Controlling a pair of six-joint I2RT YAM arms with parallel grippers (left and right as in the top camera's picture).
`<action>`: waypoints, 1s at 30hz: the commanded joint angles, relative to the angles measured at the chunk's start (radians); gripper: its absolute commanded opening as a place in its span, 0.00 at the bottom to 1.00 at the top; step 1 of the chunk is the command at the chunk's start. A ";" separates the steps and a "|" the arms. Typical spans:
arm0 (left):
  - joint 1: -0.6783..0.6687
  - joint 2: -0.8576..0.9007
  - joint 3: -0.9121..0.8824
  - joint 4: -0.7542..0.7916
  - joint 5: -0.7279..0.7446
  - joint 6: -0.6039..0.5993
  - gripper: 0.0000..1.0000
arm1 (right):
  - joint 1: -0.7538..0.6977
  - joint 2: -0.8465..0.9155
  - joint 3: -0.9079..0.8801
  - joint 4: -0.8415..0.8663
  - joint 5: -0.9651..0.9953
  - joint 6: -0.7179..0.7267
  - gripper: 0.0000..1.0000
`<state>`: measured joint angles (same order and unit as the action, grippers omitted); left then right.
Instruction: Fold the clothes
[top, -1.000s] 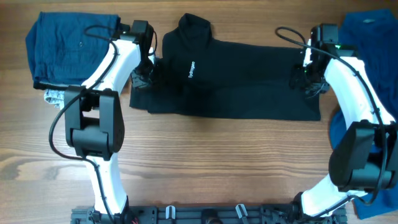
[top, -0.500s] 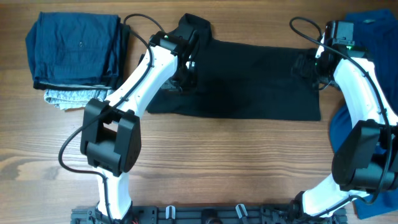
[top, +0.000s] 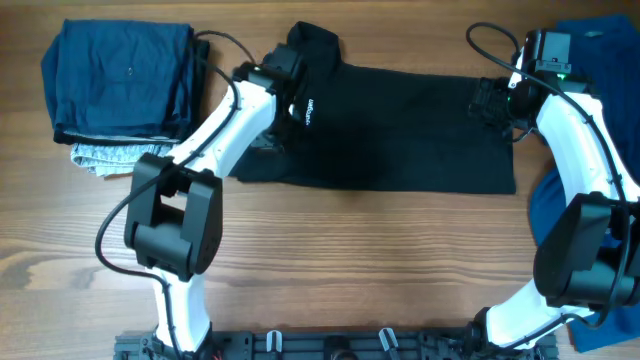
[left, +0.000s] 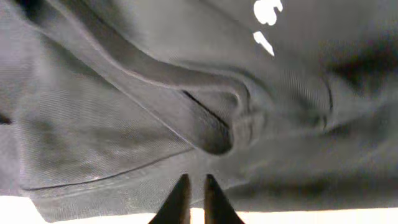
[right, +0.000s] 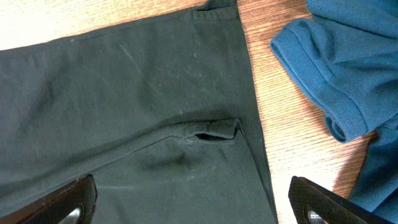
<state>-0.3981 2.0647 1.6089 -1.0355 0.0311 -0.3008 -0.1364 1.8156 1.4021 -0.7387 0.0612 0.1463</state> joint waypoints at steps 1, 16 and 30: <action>-0.014 -0.005 -0.051 0.002 0.016 0.173 0.04 | -0.001 -0.007 0.009 0.002 0.018 0.011 0.99; -0.064 -0.004 -0.100 0.213 -0.106 0.544 0.29 | -0.001 -0.007 0.009 0.002 0.018 0.011 0.99; -0.058 -0.004 -0.100 0.224 -0.142 0.526 0.41 | -0.001 -0.007 0.009 0.002 0.018 0.011 0.99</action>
<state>-0.4591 2.0647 1.5169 -0.8227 -0.1009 0.2245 -0.1364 1.8156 1.4021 -0.7387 0.0612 0.1463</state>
